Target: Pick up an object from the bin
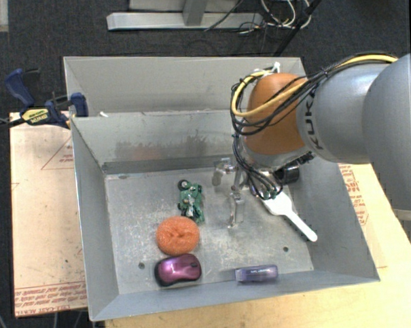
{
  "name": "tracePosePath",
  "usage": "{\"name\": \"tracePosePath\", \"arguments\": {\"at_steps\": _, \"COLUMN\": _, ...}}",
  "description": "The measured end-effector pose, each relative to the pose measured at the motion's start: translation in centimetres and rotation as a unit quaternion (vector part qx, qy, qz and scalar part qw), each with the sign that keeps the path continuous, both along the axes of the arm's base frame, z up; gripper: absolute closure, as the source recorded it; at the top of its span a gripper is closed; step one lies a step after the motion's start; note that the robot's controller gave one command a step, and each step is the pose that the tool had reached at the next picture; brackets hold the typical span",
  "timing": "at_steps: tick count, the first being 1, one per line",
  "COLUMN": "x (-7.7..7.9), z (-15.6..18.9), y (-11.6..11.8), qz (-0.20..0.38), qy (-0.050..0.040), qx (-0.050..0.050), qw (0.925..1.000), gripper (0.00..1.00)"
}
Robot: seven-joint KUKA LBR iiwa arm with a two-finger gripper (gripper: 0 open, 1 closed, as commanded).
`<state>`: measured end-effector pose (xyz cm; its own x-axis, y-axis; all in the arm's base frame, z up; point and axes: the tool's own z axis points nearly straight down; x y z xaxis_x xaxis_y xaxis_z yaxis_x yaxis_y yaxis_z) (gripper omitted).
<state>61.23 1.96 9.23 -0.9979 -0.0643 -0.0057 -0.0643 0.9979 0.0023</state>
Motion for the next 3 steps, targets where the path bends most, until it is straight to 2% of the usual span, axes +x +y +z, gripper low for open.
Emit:
{"name": "tracePosePath", "arguments": {"at_steps": 1, "x": -4.7, "z": -1.1, "y": 2.3, "qz": -0.058, "qy": -0.0008, "qx": 0.000, "qw": 0.9983, "gripper": 0.00}}
{"name": "tracePosePath", "arguments": {"at_steps": 2, "x": -10.1, "z": -1.8, "y": 4.5, "qz": -0.055, "qy": 0.0037, "qx": 0.000, "qw": 0.9985, "gripper": 0.00}}
{"name": "tracePosePath", "arguments": {"at_steps": 3, "x": -8.2, "z": 0.7, "y": 6.6, "qz": 0.063, "qy": 0.0008, "qx": -0.001, "qw": 0.9980, "gripper": 0.00}}
